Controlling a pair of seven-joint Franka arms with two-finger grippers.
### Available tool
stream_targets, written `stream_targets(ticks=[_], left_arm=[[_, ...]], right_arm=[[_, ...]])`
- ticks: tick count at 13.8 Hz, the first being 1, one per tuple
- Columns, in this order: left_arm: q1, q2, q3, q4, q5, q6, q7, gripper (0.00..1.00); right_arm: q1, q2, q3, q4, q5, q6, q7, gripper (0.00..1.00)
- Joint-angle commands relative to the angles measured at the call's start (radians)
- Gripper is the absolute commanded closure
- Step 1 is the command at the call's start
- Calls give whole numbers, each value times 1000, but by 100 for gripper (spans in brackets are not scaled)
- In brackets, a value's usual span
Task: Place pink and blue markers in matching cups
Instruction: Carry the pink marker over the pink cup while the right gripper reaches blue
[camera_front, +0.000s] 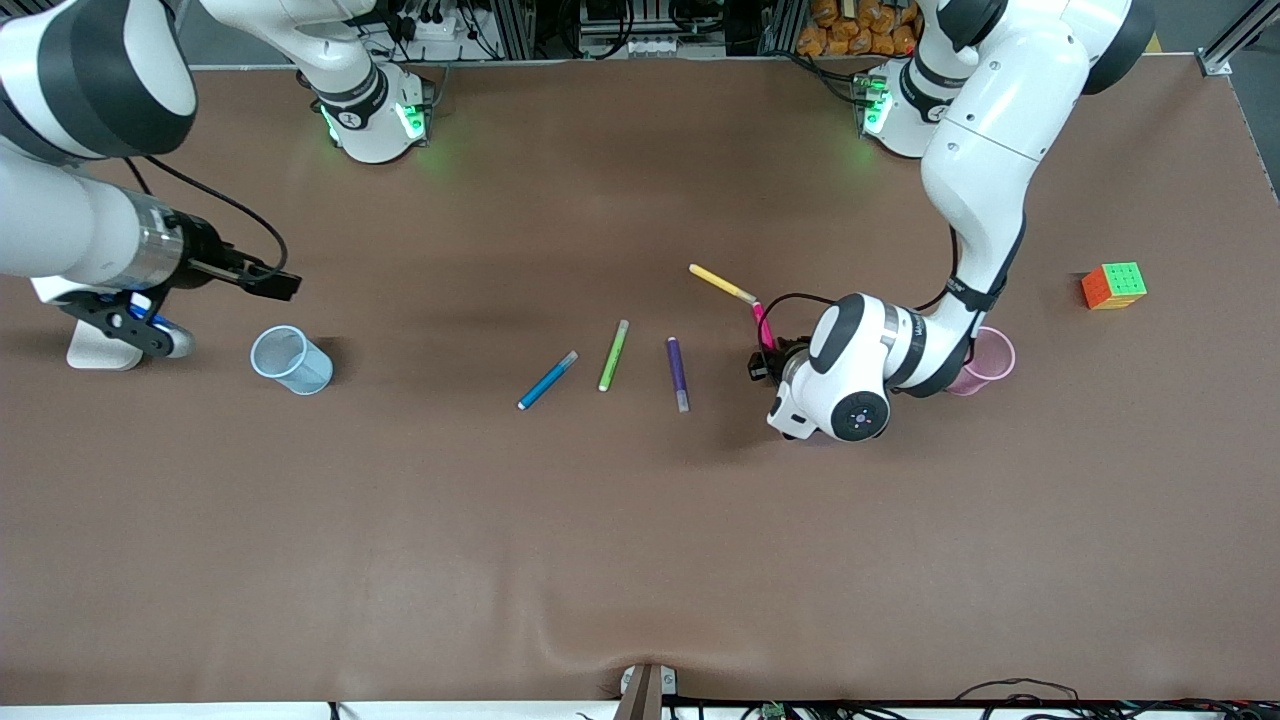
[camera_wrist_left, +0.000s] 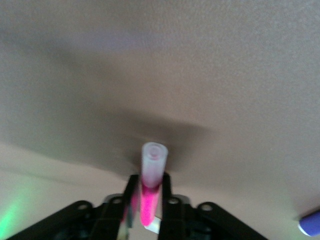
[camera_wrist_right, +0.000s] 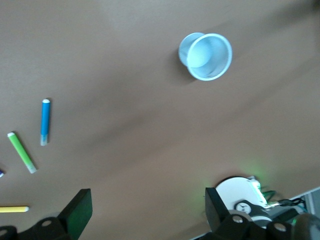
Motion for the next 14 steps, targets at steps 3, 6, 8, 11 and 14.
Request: stream_targets(ticks=[3,6,8,11,14], left_arm=[[74,-38,-2,17,-30,-39,-40,100],[135,-170,0,20,-18,-99,-43,100],[172,-241,0,22,-13,-137,-31,100],[190,-343,0,26,49,-187,-28,100],[215,-452,0,14,121,-218,33,100]], right_arm=[[36,-42,43,-158,31,204,158,0],[41,-35,118,-250,32,340,297,0],[43,-36,149,-300,66,403,334,0],[49,-29,195,-319,75,460,427,0],[52,-6,305,-403,75,641,613,0]])
